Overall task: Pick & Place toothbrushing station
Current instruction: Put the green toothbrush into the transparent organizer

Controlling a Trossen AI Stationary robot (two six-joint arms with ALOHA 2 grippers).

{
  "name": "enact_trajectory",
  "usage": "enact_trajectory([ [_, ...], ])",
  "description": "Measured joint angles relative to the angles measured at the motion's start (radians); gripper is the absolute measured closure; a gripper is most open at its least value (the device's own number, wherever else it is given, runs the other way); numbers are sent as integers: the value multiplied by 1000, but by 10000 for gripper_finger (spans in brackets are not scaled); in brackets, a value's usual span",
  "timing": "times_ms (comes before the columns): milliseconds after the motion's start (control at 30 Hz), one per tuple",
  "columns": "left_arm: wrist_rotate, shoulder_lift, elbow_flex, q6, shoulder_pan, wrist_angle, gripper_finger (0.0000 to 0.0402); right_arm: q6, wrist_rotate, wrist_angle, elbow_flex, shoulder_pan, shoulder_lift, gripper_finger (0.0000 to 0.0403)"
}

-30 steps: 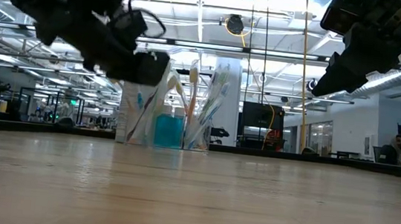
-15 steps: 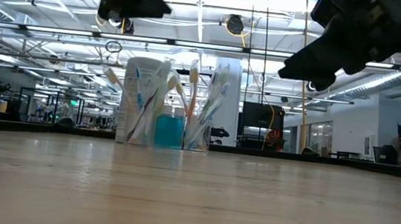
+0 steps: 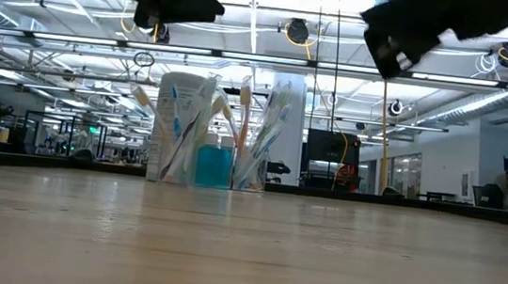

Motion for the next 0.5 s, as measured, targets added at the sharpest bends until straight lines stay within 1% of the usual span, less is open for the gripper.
enact_trajectory([
  [67, 0, 1, 0, 0, 6, -10, 261, 31, -52, -108, 37, 27, 36, 277],
  [133, 0, 1, 0, 0, 9, -15, 261, 115, -59, -259, 76, 59, 58, 277],
  [300, 2, 1, 0, 0, 10, -44, 261, 490, -70, -671, 138, 160, 66, 277],
  [367, 1, 1, 0, 0, 10, -45, 261, 661, -131, -808, 140, 210, 58, 277],
  [400, 1, 1, 0, -1, 10, -47, 261, 759, -178, -860, 140, 234, 49, 277],
  [500, 2, 1, 0, -2, 10, -47, 261, 1018, -309, -964, 141, 308, 24, 277],
])
